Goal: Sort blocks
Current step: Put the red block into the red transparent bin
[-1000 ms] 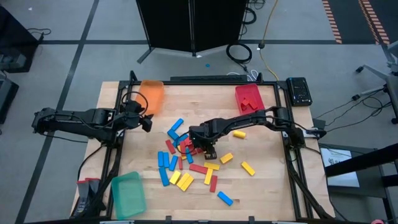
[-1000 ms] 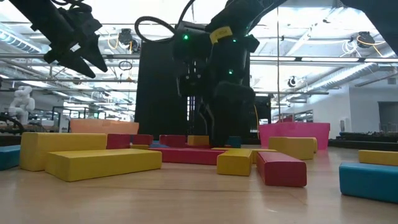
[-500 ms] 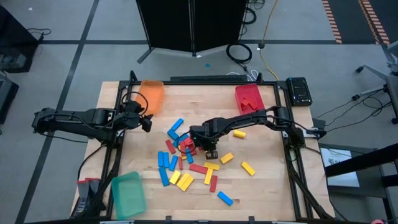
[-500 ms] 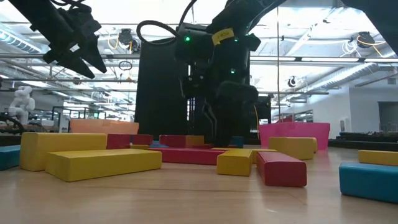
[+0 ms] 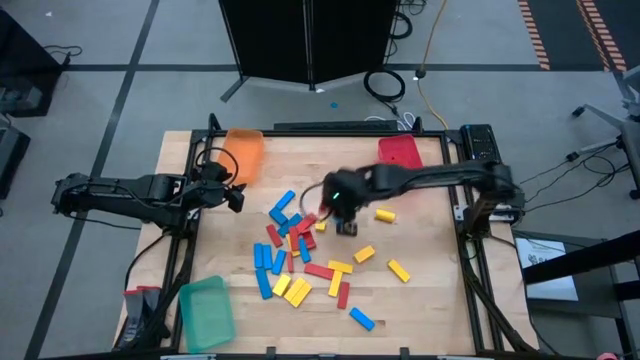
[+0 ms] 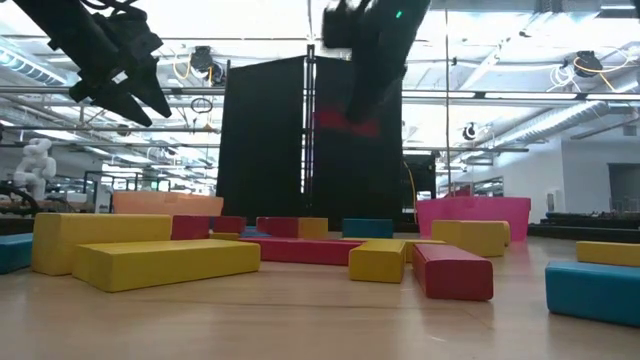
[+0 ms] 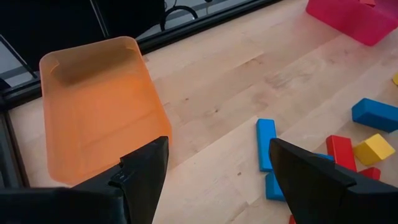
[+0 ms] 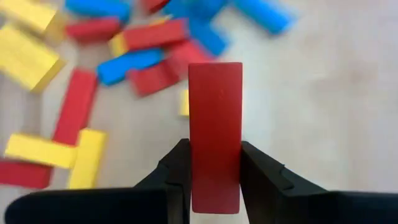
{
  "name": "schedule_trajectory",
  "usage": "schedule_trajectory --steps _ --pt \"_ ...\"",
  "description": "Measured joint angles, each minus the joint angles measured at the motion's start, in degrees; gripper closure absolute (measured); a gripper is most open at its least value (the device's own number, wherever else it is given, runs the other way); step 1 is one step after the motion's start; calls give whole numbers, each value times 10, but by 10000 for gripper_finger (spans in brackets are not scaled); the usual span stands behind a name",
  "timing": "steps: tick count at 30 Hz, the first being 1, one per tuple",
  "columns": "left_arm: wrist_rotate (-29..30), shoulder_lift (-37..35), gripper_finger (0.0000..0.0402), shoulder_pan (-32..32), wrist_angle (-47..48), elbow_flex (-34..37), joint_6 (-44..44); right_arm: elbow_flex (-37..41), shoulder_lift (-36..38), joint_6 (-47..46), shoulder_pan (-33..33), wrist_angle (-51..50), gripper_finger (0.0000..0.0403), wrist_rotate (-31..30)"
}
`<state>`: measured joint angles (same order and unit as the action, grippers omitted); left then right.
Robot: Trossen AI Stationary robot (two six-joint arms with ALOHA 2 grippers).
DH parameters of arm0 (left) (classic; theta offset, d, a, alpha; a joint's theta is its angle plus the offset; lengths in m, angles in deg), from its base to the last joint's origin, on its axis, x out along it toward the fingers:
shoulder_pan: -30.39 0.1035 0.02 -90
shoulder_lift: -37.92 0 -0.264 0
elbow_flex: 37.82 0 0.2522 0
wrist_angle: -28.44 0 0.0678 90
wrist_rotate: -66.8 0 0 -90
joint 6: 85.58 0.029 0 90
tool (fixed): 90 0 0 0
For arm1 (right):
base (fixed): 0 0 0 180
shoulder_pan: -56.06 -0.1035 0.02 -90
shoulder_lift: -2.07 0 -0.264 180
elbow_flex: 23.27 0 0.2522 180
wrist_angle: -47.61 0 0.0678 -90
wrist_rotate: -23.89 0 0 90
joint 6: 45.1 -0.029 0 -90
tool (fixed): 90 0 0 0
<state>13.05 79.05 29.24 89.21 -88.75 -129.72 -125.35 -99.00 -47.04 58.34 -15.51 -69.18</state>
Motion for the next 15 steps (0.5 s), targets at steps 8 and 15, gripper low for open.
schedule_trajectory --steps 8,15 --pt "0 0 117 0 -1 0 -4 -1 145 -8 92 -86 322 -124" --pt "0 0 117 0 -2 0 -5 -1 187 -15 235 -192 322 -183"
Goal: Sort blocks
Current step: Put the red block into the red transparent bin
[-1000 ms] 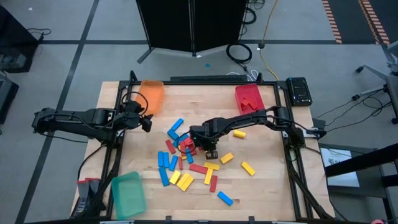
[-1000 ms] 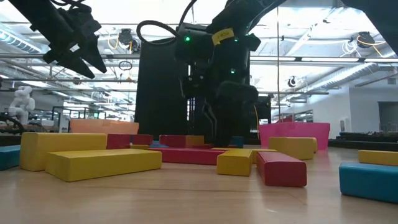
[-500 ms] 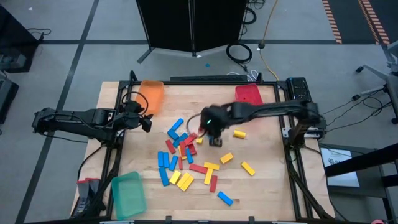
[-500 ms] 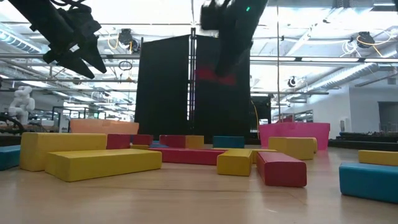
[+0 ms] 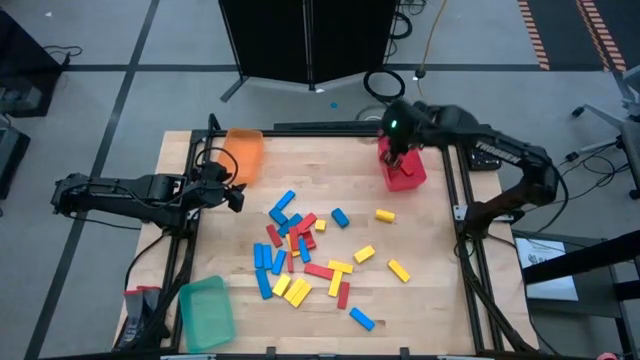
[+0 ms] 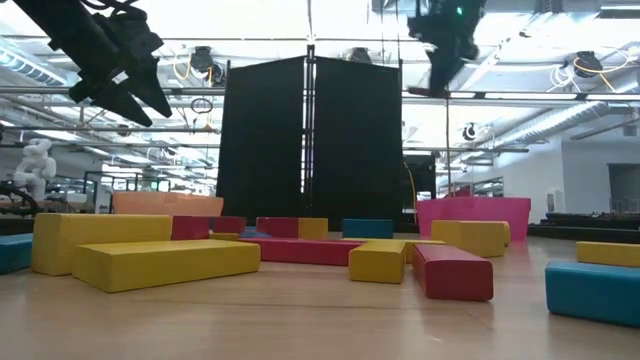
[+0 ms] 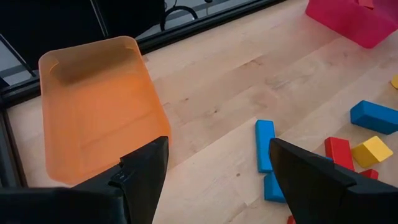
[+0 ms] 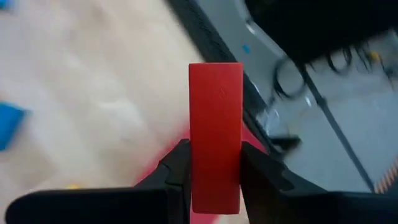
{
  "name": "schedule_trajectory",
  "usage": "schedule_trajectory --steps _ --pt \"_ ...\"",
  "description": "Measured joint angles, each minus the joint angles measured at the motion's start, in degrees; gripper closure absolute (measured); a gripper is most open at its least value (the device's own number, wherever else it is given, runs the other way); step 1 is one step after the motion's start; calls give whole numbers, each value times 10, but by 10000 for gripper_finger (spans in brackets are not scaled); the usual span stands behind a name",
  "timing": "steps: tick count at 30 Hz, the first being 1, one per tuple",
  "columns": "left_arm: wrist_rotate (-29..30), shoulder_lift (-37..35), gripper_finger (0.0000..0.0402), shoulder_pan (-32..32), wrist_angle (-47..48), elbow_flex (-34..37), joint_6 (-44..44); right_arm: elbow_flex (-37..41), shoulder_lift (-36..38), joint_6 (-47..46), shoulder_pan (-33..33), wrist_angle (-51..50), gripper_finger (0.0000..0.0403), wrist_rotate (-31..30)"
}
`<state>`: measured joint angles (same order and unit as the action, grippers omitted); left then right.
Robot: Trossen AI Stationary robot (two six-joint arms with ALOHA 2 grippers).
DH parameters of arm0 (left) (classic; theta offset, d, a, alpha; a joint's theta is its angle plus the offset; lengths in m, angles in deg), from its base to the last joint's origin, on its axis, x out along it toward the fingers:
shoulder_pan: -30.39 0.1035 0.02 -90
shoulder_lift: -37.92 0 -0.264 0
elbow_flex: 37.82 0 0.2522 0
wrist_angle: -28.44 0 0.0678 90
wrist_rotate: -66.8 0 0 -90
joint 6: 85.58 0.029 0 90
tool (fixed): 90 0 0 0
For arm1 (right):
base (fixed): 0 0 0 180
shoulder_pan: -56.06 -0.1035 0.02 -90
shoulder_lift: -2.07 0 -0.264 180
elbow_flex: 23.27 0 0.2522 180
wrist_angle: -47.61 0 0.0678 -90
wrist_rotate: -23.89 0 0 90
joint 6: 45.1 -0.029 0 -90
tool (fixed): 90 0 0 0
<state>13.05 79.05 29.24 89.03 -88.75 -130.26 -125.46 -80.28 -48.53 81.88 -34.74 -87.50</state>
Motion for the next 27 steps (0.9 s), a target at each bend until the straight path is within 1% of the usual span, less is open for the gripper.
schedule_trajectory --steps 4,8,11,13,17,23,27 --pt "0 0 117 0 0 0 0 0 -3 -7 88 -4 322 4" --pt "0 0 117 0 0 0 -5 15 -18 -23 157 12 322 13" --pt "0 0 117 0 0 0 -14 59 -19 -35 190 64 322 68" --pt "0 0 117 0 0 0 -15 93 -20 -44 201 88 322 83" --pt "0 0 117 0 0 0 -15 163 -20 -57 210 137 322 87" --pt "0 0 117 0 0 0 -15 281 -20 -96 211 232 322 142" --pt "0 0 117 0 1 0 -15 323 -20 -109 211 261 322 150"
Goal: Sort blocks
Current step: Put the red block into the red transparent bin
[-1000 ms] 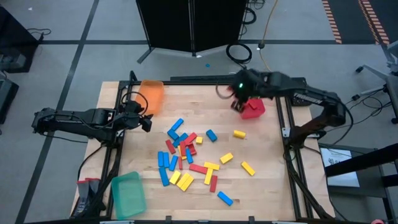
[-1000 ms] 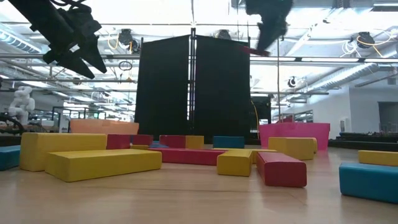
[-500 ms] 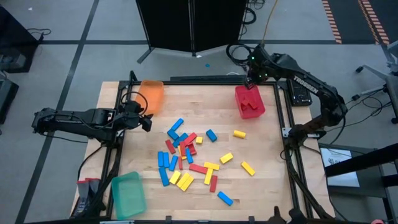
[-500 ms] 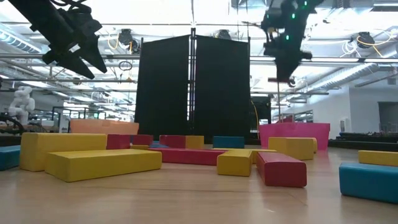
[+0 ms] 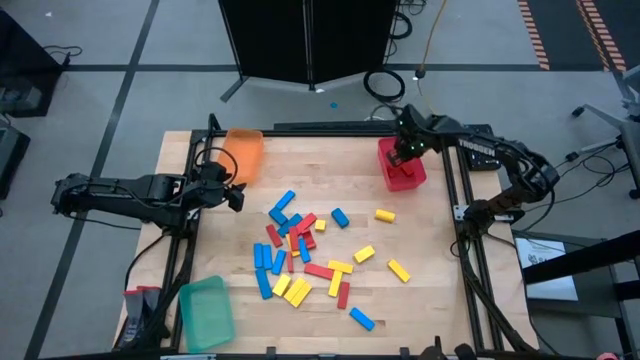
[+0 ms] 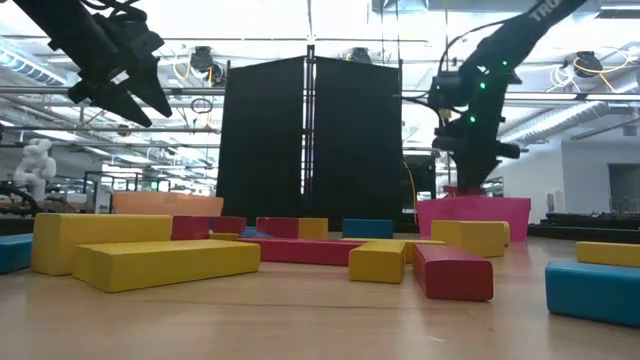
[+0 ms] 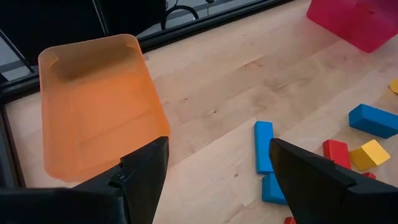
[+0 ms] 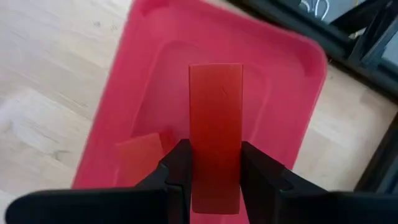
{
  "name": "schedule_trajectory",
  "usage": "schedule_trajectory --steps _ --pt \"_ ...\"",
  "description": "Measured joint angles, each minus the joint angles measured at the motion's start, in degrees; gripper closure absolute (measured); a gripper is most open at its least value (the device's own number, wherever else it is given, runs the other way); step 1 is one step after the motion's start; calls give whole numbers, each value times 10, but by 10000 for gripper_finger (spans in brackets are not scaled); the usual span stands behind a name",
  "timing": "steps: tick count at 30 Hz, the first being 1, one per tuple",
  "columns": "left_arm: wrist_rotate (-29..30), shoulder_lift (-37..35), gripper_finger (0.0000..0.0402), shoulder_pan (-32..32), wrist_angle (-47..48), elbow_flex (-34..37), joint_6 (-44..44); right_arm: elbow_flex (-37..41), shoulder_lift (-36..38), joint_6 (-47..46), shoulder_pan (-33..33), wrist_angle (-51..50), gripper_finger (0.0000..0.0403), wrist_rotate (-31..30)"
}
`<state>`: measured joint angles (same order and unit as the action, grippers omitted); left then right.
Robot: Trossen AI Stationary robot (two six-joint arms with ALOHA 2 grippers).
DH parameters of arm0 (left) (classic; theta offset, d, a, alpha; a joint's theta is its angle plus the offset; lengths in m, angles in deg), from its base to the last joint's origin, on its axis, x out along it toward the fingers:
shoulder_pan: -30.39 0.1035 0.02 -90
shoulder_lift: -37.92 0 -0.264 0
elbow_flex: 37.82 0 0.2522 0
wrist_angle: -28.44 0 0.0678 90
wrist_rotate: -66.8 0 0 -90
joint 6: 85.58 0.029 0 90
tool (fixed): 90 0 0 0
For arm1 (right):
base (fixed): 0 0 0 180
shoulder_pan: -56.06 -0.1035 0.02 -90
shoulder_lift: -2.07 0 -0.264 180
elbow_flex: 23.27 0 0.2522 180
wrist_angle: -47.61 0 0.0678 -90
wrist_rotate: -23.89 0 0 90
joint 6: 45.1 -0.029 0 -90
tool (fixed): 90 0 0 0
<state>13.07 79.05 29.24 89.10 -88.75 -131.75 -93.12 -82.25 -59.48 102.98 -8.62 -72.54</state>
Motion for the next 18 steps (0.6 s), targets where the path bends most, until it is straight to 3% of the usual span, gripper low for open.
schedule_trajectory --steps 9,18 --pt "0 0 117 0 0 0 0 28 0 0 1 38 318 -21" --pt "0 0 117 0 0 0 0 28 0 0 11 46 208 -26"
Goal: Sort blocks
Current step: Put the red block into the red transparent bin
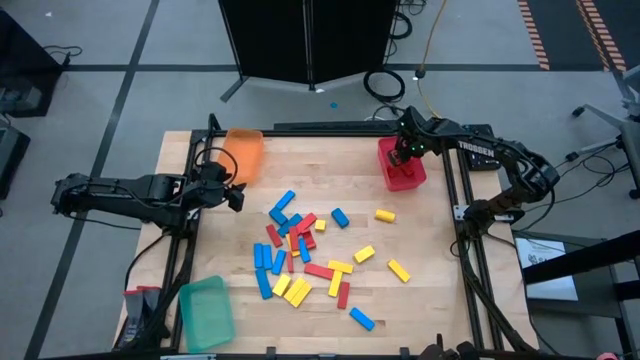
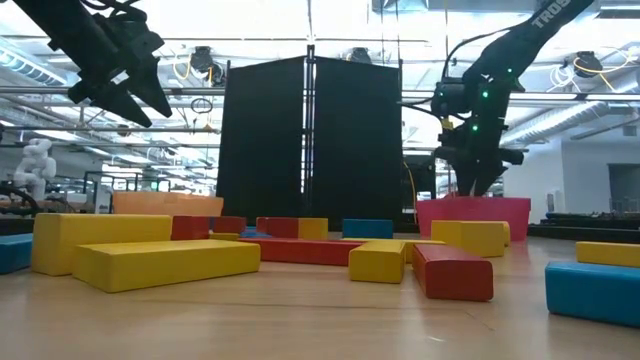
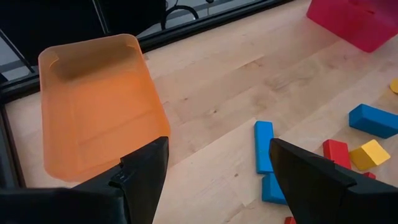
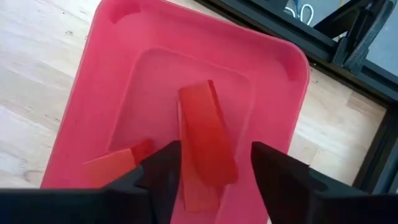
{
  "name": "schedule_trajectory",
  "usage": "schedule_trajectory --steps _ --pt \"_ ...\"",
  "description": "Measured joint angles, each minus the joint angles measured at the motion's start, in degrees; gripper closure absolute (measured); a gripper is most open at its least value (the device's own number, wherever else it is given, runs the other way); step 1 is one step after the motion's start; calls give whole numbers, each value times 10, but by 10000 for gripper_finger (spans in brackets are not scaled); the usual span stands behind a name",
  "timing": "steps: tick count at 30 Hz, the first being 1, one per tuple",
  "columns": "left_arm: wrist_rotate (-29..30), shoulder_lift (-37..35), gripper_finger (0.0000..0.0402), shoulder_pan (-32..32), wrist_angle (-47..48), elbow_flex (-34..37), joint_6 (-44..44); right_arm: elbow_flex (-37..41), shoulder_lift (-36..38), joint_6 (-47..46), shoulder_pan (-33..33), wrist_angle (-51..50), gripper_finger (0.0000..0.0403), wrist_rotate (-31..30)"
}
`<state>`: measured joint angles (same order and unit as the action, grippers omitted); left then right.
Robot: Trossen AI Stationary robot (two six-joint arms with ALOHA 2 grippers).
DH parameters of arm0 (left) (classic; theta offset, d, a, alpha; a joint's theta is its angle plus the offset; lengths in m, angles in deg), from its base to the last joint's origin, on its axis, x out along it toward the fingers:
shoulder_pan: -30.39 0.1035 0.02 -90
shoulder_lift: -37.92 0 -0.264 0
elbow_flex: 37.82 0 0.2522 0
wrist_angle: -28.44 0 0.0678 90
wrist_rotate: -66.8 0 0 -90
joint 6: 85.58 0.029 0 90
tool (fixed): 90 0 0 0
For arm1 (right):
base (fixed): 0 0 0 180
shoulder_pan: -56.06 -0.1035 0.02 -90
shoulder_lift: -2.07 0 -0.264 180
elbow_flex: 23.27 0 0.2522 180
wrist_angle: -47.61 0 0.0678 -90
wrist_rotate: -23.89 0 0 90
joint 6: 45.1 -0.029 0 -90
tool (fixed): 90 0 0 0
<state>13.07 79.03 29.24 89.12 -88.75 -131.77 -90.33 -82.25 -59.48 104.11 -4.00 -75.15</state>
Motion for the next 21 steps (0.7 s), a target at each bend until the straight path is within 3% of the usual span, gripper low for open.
schedule_trajectory --steps 4,12,16,21 --pt "0 0 117 0 0 0 0 -2 0 0 0 -5 200 16" --pt "0 0 117 0 0 0 0 -115 42 19 -36 -39 219 159" --pt "0 0 117 0 0 0 0 -188 62 9 -100 -34 225 264" --pt "4 0 117 0 0 0 1 -222 47 2 -231 5 225 271"
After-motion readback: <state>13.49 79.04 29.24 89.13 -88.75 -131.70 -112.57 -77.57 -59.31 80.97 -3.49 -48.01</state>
